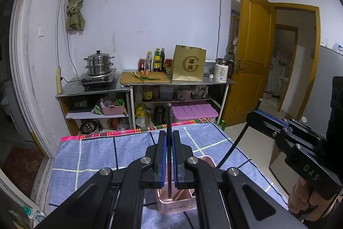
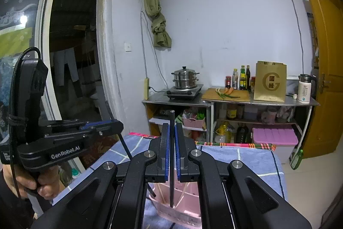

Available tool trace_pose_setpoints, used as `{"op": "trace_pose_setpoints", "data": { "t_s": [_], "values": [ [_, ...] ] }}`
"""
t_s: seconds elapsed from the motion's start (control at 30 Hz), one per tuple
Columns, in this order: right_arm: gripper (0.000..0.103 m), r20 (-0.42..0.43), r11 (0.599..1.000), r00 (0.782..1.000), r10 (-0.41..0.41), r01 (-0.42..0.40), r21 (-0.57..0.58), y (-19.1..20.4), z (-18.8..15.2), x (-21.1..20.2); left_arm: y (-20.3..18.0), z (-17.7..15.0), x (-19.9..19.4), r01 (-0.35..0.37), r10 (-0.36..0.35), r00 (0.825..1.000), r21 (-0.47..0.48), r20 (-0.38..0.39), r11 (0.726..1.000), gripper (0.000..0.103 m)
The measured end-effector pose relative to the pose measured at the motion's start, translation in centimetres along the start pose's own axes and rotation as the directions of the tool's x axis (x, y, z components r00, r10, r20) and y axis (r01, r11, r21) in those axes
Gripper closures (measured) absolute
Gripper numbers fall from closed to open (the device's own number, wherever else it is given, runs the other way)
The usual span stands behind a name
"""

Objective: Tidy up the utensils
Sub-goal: 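Carry both black chopsticks up over the pink basket and lower them, then lower both black chopsticks into the basket compartments and open both tools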

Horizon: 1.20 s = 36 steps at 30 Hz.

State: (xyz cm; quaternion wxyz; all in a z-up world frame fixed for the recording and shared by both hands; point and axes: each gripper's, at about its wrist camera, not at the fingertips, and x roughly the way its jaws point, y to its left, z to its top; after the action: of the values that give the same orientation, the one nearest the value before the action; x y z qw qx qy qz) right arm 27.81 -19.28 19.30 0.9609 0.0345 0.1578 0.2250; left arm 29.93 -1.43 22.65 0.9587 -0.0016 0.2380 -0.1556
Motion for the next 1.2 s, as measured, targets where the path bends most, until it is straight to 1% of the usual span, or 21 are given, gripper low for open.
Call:
{"op": "trace_pose_setpoints", "data": {
  "t_s": [0.23, 0.6, 0.8, 0.93, 1.0, 1.07, 1.13, 1.2],
  "values": [
    [0.099, -0.038, 1.0, 0.999, 0.008, -0.007, 0.022, -0.5, -1.5, 2.2, 1.2, -1.5, 2.8, 0.001, -0.002, 0.999, -0.018, -0.035, 1.0, 0.099],
    [0.099, -0.161, 0.999, 0.987, -0.004, 0.011, 0.042, -1.3, -5.1, 5.6, 2.8, -4.9, 6.0, -0.007, 0.001, 0.994, -0.056, -0.107, 0.998, 0.099],
    [0.099, -0.21, 0.998, 0.978, 0.001, 0.011, 0.056, -1.7, -6.4, 6.4, 3.0, -6.2, 7.3, -0.012, 0.004, 0.99, -0.057, -0.142, 0.998, 0.099],
    [0.098, -0.215, 0.997, 0.977, 0.006, 0.01, 0.073, -1.9, -6.4, 6.2, 2.9, -6.9, 7.8, -0.015, 0.006, 0.987, -0.053, -0.158, 0.998, 0.098],
    [0.097, -0.229, 0.997, 0.974, 0.007, 0.011, 0.076, -2.0, -6.5, 5.9, 2.9, -7.1, 7.7, -0.023, 0.014, 0.987, -0.054, -0.159, 0.998, 0.098],
    [0.089, -0.229, 0.997, 0.973, 0.005, 0.013, 0.074, -1.9, -6.5, 5.7, 2.8, -7.2, 7.4, -0.024, 0.016, 0.988, -0.052, -0.153, 0.998, 0.098],
    [0.087, -0.223, 0.997, 0.975, 0.006, 0.01, 0.07, -1.8, -6.5, 5.2, 2.5, -7.4, 6.8, -0.022, 0.015, 0.99, -0.048, -0.143, 0.999, 0.097],
    [0.086, -0.22, 0.998, 0.976, 0.005, 0.01, 0.066, -1.7, -6.6, 4.5, 2.4, -7.6, 6.0, -0.019, 0.012, 0.991, -0.053, -0.135, 0.998, 0.092]
  ]
}}
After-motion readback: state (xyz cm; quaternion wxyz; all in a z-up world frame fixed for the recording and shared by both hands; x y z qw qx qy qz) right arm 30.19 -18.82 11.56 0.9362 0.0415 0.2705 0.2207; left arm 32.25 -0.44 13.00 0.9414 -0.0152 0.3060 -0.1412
